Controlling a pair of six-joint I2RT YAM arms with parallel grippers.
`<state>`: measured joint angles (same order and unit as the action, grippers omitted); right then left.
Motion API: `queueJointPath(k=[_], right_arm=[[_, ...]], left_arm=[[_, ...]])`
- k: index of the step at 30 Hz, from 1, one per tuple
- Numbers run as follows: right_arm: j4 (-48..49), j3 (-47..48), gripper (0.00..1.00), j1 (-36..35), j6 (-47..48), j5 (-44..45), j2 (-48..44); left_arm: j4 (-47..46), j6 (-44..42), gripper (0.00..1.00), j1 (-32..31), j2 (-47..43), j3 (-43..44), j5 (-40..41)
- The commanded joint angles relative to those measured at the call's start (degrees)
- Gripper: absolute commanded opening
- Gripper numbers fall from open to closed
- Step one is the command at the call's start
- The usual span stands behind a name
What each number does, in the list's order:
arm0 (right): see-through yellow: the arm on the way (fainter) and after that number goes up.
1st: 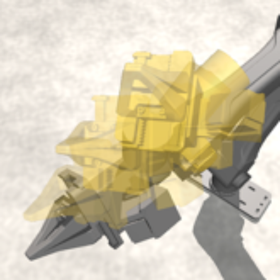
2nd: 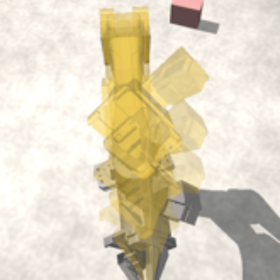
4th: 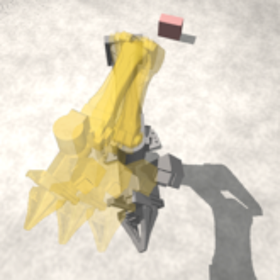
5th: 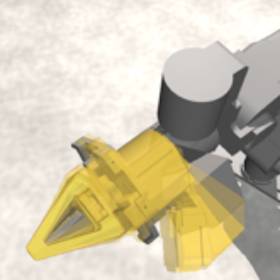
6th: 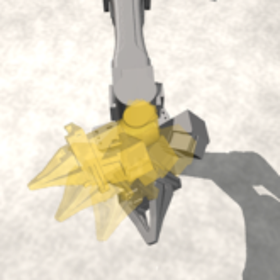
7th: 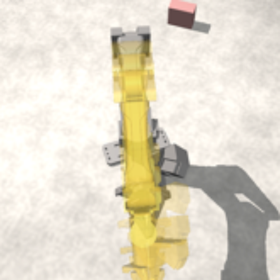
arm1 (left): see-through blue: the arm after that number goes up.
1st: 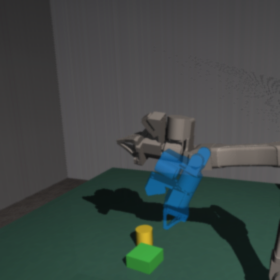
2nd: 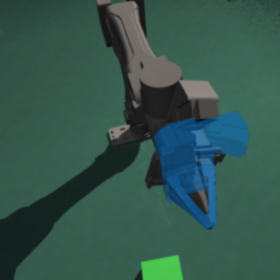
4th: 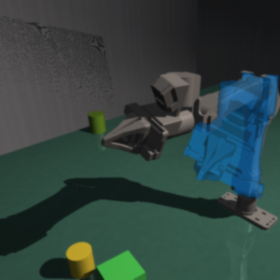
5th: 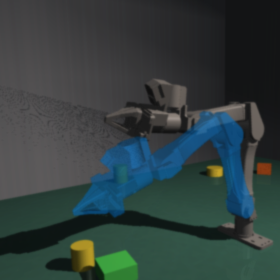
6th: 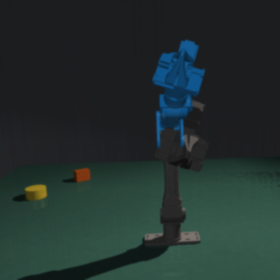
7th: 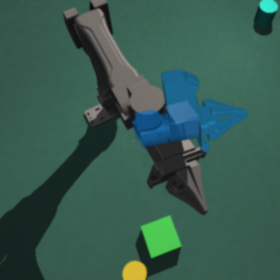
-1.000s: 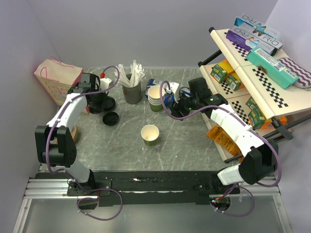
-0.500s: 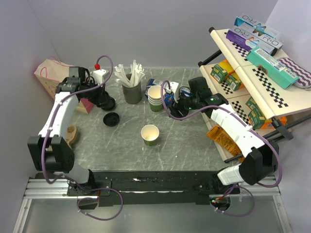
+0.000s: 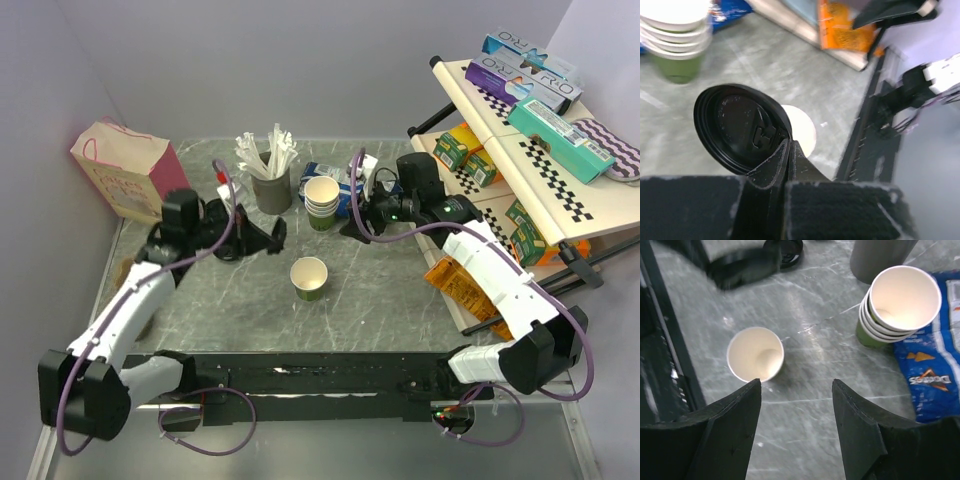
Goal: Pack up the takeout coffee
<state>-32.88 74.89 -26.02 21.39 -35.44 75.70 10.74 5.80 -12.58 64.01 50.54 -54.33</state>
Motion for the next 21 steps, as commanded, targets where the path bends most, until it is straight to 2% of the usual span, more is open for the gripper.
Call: queueJointPath(k=[1, 3, 7, 14, 15, 16, 21], right_arm=[[4.05, -1.4, 0.66, -0.26, -11.01, -2.43, -2.13], [4.49, -3.07, 0.67, 0.18, -13.64, -3.66, -2.49], [3.97, -4.75, 0.72, 1.06, -15.85, -10.77, -2.05], [5.98, -8.62, 0.73, 1.15, -18.3, -12.98, -1.26], [6.25, -9.15, 0.83, 1.06, -18.57, -13.33, -0.82], [6.43, -9.41, 1.0, 1.15, -18.84, -13.69, -0.56], [8.27, -10.47, 1.0, 1.15, -19.72, -14.66, 0.94]], left_arm=[[-28.4, 20.38, 0.01, -4.81, -2.58, -7.03, 3.17], [-31.91, 25.2, 0.01, -6.93, -1.96, -8.79, 3.96], [-44.64, 33.03, 0.01, -9.13, -2.22, -15.72, 6.77], [-49.76, 37.7, 0.01, -12.21, 0.5, -20.66, 7.92], [-50.38, 38.31, 0.01, -12.29, 0.85, -21.18, 7.92], [-51.08, 39.45, 0.01, -12.47, 1.29, -21.54, 7.83], [-54.25, 40.6, 0.01, -13.79, 4.19, -21.63, 7.74]])
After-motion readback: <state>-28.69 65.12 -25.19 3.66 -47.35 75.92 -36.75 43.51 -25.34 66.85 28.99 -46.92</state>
